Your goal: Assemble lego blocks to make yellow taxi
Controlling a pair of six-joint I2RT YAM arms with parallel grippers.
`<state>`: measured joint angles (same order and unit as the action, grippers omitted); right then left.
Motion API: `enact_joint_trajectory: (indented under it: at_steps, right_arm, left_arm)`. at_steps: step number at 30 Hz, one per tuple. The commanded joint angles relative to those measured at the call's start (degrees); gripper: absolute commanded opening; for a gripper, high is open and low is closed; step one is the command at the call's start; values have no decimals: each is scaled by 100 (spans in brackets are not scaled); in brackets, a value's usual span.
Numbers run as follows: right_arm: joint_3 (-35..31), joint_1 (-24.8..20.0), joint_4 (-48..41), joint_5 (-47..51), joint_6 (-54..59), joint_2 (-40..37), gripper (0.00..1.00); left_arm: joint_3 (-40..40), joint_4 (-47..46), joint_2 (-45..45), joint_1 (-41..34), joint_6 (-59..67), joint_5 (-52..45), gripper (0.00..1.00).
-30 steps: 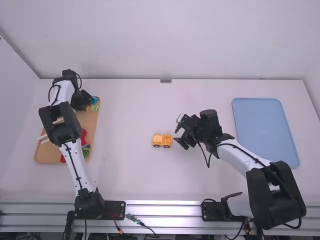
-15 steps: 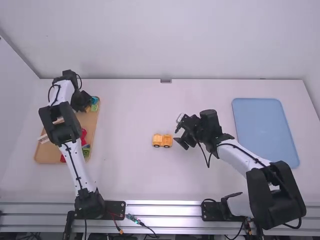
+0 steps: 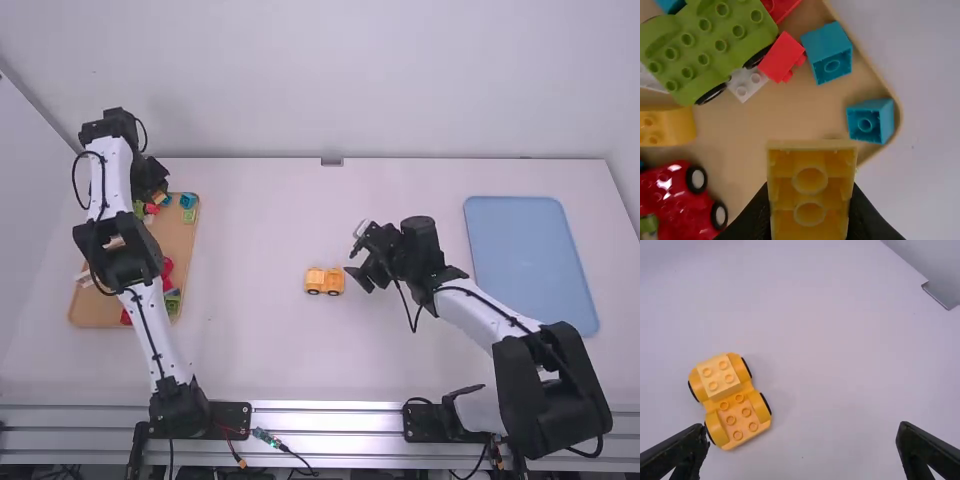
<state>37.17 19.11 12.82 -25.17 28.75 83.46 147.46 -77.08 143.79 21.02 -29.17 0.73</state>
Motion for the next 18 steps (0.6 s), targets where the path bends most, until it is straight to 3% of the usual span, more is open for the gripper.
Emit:
enact_joint_trajectory:
  at_steps: [1, 9, 13, 18]
  right_arm:
    - [76, 0, 120, -44, -296, -71, 99]
    - [149, -293, 129, -50, -519, -71, 99]
    - [144, -378, 129, -68, -519, -71, 99]
    - [144, -376, 129, -61, -519, -71, 99]
  left_arm:
    - [256, -120, -46, -302, 225, 72, 2]
    - [673, 168, -79, -1043, 212, 990, 2]
    - [730, 299, -79, -1270, 658, 564, 2]
    - [579, 538, -79, -1589, 415, 1134, 2]
